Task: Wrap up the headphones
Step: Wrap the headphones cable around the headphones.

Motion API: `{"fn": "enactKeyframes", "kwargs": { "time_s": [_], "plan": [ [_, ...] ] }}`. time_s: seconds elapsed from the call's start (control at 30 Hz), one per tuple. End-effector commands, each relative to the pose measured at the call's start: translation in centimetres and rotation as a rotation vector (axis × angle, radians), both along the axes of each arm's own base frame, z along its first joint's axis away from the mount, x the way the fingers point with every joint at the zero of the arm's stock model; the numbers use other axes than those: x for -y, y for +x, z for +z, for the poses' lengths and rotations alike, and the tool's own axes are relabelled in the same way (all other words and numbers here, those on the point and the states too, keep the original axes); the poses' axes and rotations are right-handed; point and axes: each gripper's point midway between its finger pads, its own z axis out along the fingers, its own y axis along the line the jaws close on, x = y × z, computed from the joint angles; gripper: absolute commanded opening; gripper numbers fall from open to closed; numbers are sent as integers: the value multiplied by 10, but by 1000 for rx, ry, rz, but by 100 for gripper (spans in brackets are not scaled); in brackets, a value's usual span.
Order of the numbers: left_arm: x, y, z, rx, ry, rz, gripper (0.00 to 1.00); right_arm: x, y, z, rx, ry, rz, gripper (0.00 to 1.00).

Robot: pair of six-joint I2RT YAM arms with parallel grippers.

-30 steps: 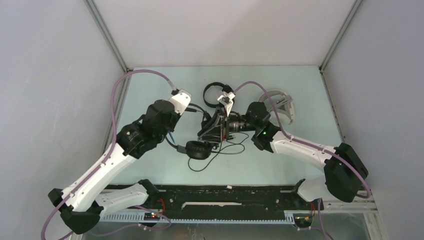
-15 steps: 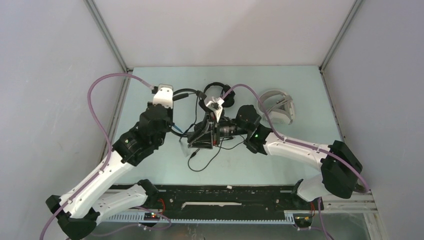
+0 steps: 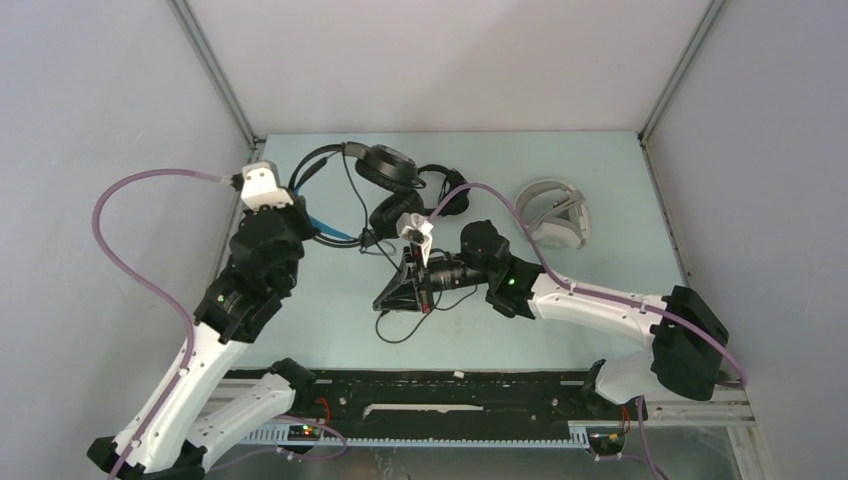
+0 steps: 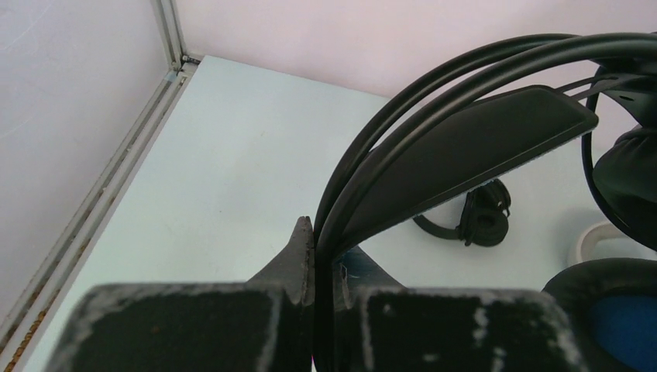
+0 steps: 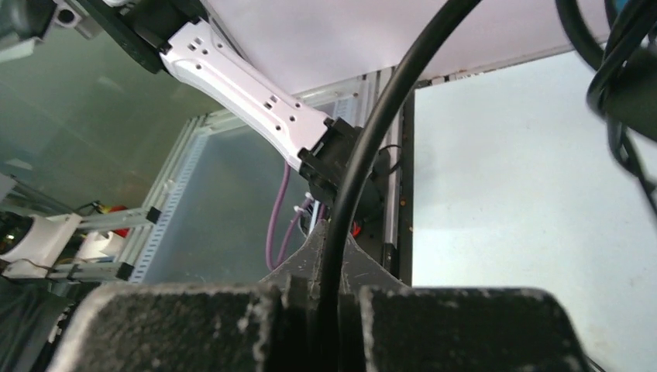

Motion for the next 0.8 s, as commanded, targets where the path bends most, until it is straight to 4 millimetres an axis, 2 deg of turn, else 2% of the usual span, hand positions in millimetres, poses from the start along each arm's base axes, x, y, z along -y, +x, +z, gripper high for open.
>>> {"fn": "enactKeyframes", "kwargs": {
  "time_s": [0.0,0.1,0.23,0.33,0.57,0.77],
  "plan": [
    [-5,-1,59,186,-204,10,0,9,1,22,114,11,-52,0],
    [-11,-2,64,196,-222,25,0,11,6,8,166,-46,-91,0],
    [-16,-4,78,237,-308,9,0,10,4,-27,187,-147,-115,0],
    [-24,-7,97,279,-355,8,0,15,0,-56,153,-188,-131,0],
    [-51,-11,150,411,-416,69,0,44,5,-132,26,-400,-254,0],
    [-57,-4,177,499,-563,32,0,81,22,-193,-82,-601,-472,0]
  ]
}}
